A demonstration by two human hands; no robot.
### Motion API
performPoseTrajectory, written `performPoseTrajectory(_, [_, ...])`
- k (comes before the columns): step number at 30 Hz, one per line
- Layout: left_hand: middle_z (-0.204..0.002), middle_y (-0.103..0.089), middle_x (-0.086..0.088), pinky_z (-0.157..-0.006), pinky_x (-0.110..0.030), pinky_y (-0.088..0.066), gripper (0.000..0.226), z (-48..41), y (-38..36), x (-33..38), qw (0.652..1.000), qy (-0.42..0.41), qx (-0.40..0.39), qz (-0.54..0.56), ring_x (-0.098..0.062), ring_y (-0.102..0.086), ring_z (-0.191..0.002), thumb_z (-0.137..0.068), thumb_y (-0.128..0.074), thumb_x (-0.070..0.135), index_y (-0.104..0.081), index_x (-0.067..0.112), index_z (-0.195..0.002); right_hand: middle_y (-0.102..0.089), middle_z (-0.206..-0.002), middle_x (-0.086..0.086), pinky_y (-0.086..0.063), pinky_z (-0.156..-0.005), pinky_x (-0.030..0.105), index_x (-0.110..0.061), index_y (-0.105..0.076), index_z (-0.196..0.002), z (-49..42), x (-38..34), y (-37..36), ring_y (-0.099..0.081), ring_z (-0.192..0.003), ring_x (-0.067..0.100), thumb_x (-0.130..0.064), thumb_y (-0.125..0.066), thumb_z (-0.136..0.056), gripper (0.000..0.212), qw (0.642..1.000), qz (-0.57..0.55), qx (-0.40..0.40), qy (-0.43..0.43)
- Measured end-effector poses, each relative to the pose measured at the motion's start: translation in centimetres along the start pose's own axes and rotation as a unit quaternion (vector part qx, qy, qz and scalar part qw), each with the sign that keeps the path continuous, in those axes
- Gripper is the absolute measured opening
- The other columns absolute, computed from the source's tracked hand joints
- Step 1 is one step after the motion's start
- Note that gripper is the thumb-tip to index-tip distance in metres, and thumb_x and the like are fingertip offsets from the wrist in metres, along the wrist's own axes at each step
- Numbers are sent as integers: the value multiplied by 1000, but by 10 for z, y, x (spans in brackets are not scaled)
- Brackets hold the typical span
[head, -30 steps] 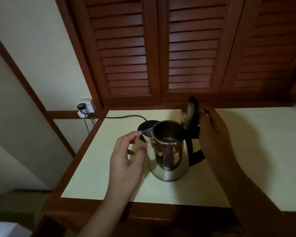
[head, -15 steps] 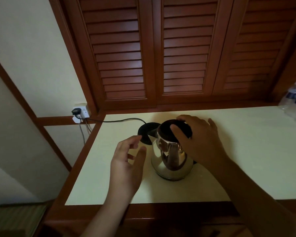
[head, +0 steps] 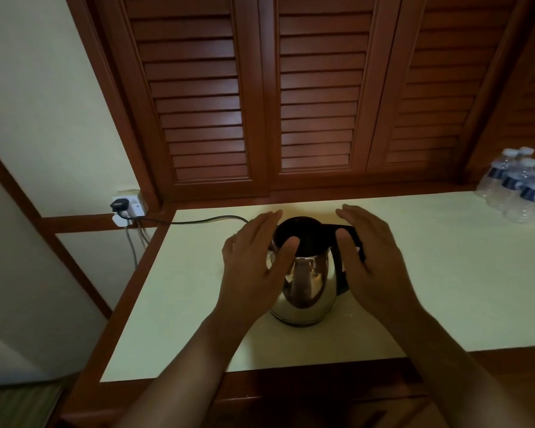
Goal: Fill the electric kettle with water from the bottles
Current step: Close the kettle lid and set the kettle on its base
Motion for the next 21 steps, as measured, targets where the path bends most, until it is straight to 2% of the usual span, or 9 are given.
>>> performPoseTrajectory(2, [-153,-55,3,-123,-62,-21,75,-2,-8,5,999,-19,-14,-39,-18,-48,-144,-99,-19,74,-46,27,-151,-51,-151,4,-27,-123,45,-18,-48,-147,4,1,-10,-40,-143,20,-53,-28,-103,60,999,33,-23,6])
performPoseTrajectory(3, [-154,-54,4,-124,-61,-14,77,-3,-12,7,998,-26,-23,-56,-18,-46,-146,-99,-15,74,-45,27,-152,-50,-152,5,-25,-122,53,-17,-46,-148,6,3,-15,-39,-144,23,-54,-25,-103,62,998,54,-29,7])
performPoseTrajectory(6, [-152,-56,2,-123,-65,-9,76,-4,-19,10,994,-44,-23,-98,-21,-49,-145,-101,-11,71,-47,26,-151,-51,-150,10,-26,-120,59,-14,-48,-146,5,10,-25,-40,-144,29,-54,-20,-105,64,994,97,-46,21])
performPoseTrajectory(12, [-153,-56,2,-123,-66,-4,78,-2,-26,6,992,-29,-12,-119,-21,-49,-145,-101,-9,72,-47,25,-151,-52,-149,7,-19,-124,54,-16,-47,-146,-3,24,-30,-37,-145,27,-59,-10,-105,70,989,108,-80,54])
performPoseTrajectory(15, [-164,-43,4,-120,-64,5,77,1,-24,7,992,-26,-10,-122,-21,-28,-158,-101,-12,72,-39,28,-157,-43,-157,5,-11,-126,53,-20,-43,-150,-1,24,-27,-25,-152,23,-58,-13,-105,66,992,80,-74,57])
performPoseTrajectory(17, [-170,-29,9,-121,-61,8,73,9,-19,7,995,-25,10,-97,-17,-12,-161,-102,-17,71,-31,31,-160,-36,-160,3,-9,-127,50,-21,-45,-148,8,19,-21,-16,-155,20,-51,-22,-106,56,997,47,-21,51])
performPoseTrajectory(18, [-171,-25,13,-124,-58,5,70,15,-16,7,998,-16,26,-59,-13,-10,-161,-102,-21,71,-28,33,-161,-35,-160,3,-12,-127,46,-19,-48,-146,16,16,-17,-16,-155,20,-45,-29,-107,51,999,24,20,44])
performPoseTrajectory(19, [-169,-24,20,-129,-51,-3,65,22,-11,5,999,-1,47,-3,-7,-13,-160,-103,-27,68,-27,36,-159,-35,-159,4,-17,-125,40,-18,-51,-143,27,15,-13,-19,-154,21,-39,-35,-106,46,998,-5,62,30])
performPoseTrajectory(21, [-155,-20,46,-125,-21,-18,57,39,-9,1,988,51,76,126,17,-17,-148,-102,-39,61,-22,46,-154,-39,-154,3,-26,-119,25,-17,-54,-139,50,17,-11,-28,-147,20,-29,-42,-102,40,991,-59,116,-12])
Point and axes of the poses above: each hand's wrist, its own z-axis away from the middle knuckle, its own y-axis out of the back of the hand, x = y × z, the point moved 4 cm from there along -z, towards the middle knuckle
